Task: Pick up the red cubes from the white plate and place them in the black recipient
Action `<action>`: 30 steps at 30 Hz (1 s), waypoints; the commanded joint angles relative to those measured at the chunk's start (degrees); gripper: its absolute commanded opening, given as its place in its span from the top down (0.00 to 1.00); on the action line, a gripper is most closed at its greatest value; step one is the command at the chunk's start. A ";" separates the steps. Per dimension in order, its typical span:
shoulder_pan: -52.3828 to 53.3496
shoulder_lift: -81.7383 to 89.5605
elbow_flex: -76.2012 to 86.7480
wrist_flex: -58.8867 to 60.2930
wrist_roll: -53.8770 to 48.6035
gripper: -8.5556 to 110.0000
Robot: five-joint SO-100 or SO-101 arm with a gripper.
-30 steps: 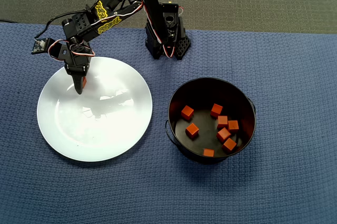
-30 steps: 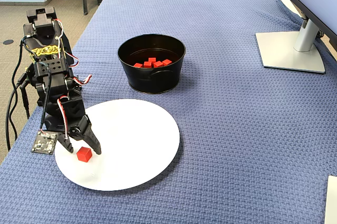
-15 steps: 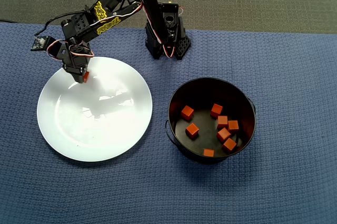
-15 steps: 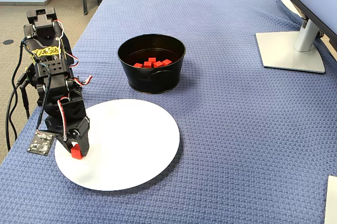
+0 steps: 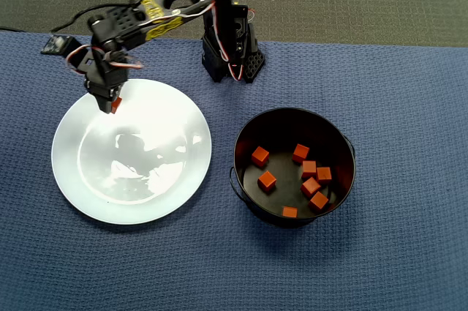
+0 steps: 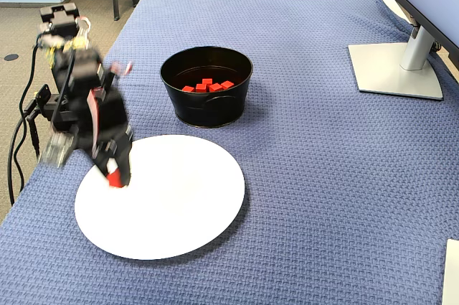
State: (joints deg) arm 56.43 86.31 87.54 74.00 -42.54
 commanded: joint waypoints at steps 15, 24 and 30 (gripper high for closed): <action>-53.35 28.13 5.10 -8.79 42.80 0.93; -73.21 33.40 17.93 -11.16 43.24 0.58; -66.36 35.33 14.50 -6.59 29.88 0.52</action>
State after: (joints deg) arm -14.06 118.56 105.29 65.30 -5.27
